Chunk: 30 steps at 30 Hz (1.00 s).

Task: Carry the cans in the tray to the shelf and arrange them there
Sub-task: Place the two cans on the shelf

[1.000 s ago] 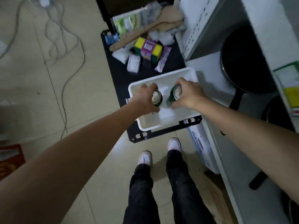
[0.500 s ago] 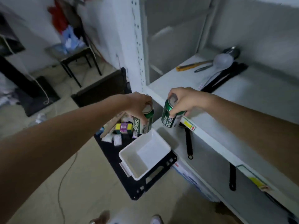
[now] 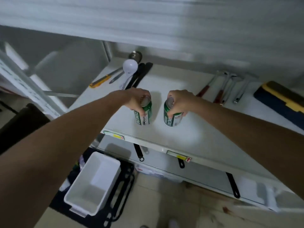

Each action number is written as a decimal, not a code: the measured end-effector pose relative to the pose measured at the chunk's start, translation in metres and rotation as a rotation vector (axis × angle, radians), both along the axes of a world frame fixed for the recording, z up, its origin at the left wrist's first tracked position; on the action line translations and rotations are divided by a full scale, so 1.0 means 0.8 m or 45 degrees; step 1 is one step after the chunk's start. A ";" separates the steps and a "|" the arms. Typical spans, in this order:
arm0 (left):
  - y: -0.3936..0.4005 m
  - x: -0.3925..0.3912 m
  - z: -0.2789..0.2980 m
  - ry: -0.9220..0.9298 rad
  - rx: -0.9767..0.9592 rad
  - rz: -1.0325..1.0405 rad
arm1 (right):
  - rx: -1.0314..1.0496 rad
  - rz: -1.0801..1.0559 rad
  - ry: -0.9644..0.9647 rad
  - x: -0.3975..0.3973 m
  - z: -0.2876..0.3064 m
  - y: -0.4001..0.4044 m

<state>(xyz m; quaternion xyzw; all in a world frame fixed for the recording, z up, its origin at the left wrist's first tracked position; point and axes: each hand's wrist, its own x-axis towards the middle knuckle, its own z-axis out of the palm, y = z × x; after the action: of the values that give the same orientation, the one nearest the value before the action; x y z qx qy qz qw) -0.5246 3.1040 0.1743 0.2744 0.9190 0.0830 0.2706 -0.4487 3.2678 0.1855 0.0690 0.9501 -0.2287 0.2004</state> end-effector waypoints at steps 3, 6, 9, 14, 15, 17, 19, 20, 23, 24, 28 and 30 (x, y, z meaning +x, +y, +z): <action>0.041 0.000 -0.035 -0.030 -0.046 -0.100 | 0.009 -0.053 -0.063 0.010 -0.023 0.030; 0.069 0.000 -0.059 -0.070 -0.039 -0.128 | 0.007 -0.108 -0.107 0.017 -0.044 0.053; 0.084 -0.003 -0.065 -0.061 0.018 -0.097 | -0.033 -0.182 -0.136 0.021 -0.057 0.067; 0.093 -0.003 -0.066 -0.077 -0.032 -0.090 | -0.086 -0.241 -0.125 0.026 -0.066 0.076; 0.093 -0.001 -0.065 -0.103 -0.026 -0.070 | -0.062 -0.230 -0.125 0.027 -0.066 0.075; 0.087 0.004 -0.059 -0.193 0.031 0.012 | 0.017 -0.206 -0.110 0.025 -0.059 0.073; 0.072 0.013 -0.047 -0.261 0.085 0.090 | 0.067 -0.180 -0.050 0.019 -0.040 0.069; 0.060 0.018 -0.040 -0.273 0.100 0.131 | 0.087 -0.160 0.003 0.015 -0.028 0.064; 0.005 0.037 -0.019 -0.244 0.167 0.335 | 0.127 -0.032 0.267 0.001 0.011 0.029; -0.019 0.046 -0.013 -0.197 0.206 0.421 | 0.109 0.027 0.376 -0.003 0.020 0.009; -0.127 0.104 0.002 0.088 0.490 0.893 | -0.061 0.368 0.622 -0.004 0.031 -0.102; -0.180 0.150 0.007 0.198 0.521 1.079 | -0.143 0.573 0.594 0.012 0.030 -0.168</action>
<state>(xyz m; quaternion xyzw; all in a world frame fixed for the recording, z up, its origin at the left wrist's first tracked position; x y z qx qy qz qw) -0.4047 2.9601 0.1802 -0.0715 0.9323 0.3444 0.0839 -0.4388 3.1334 0.2095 -0.2083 0.9477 -0.2404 0.0263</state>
